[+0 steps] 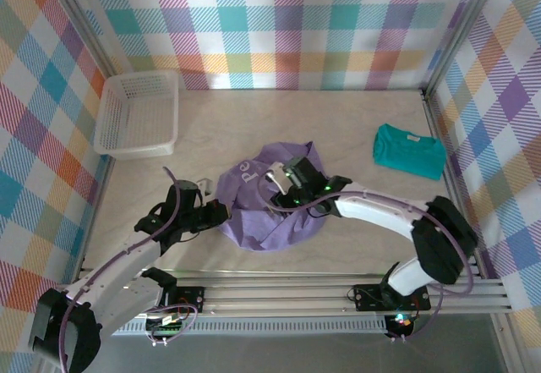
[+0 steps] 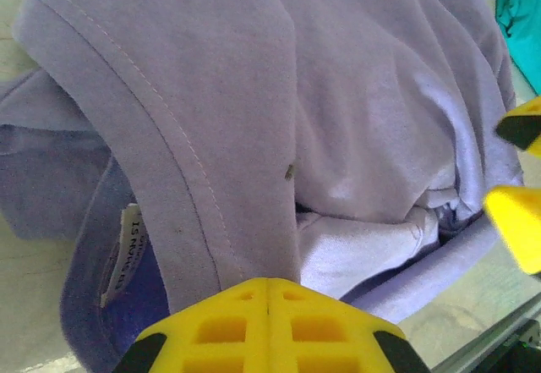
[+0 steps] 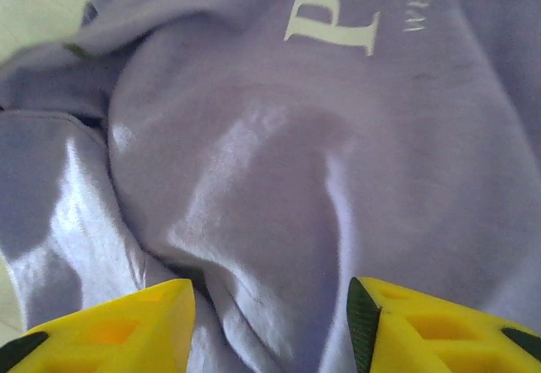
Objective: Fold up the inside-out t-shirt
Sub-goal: Adjust the T-shirt at the center of the table.
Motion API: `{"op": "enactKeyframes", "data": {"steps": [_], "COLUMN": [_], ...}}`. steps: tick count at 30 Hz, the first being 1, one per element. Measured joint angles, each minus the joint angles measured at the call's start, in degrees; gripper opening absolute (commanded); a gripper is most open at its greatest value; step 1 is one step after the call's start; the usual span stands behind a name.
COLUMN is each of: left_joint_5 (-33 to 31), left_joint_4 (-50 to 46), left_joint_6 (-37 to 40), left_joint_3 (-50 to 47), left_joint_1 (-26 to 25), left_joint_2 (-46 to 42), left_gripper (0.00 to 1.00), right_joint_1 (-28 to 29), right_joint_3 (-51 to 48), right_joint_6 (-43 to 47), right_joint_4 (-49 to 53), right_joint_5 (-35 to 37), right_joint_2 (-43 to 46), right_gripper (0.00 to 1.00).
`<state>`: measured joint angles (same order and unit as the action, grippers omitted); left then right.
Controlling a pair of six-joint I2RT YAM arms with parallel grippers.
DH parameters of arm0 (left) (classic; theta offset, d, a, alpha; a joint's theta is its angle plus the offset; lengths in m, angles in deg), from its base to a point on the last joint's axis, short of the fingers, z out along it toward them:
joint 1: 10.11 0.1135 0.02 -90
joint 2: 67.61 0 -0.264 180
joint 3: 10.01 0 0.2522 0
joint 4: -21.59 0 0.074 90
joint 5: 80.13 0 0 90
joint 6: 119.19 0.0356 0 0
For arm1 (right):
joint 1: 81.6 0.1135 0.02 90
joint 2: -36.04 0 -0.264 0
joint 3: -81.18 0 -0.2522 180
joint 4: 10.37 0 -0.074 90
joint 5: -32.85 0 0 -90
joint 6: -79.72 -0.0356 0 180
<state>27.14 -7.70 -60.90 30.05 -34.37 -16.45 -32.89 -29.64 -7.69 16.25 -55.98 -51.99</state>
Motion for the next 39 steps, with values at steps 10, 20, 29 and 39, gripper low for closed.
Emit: {"op": "enactKeyframes", "data": {"steps": [10,20,29,39], "left_joint_5": [-3.6,-9.7,-13.9,-14.0], "left_joint_4": [-3.3,-5.5,-0.2,6.0], "left_joint_6": [0.7,1.5,4.9,13.5], "left_joint_3": [0.4,1.6,6.9,15.4], "left_joint_1": [0.0,-1.3,-6.2,-15.7], "left_joint_2": [0.1,5.0,-0.7,15.4], "left_gripper": [0.00,0.21,0.72,0.67], "right_joint_1": [0.0,-6.2,-8.4,-12.5], "right_joint_3": [2.5,6.7,8.8,8.8], "right_joint_6": [4.5,-4.3,-11.8,-18.8], "right_joint_4": [2.2,0.9,-0.6,-3.3], "right_joint_5": [2.6,-14.8,-27.2,-36.0], "right_joint_2": [-7.0,-0.4,-0.3,-0.3], "right_gripper": [0.08,0.03,0.02,0.00]}}
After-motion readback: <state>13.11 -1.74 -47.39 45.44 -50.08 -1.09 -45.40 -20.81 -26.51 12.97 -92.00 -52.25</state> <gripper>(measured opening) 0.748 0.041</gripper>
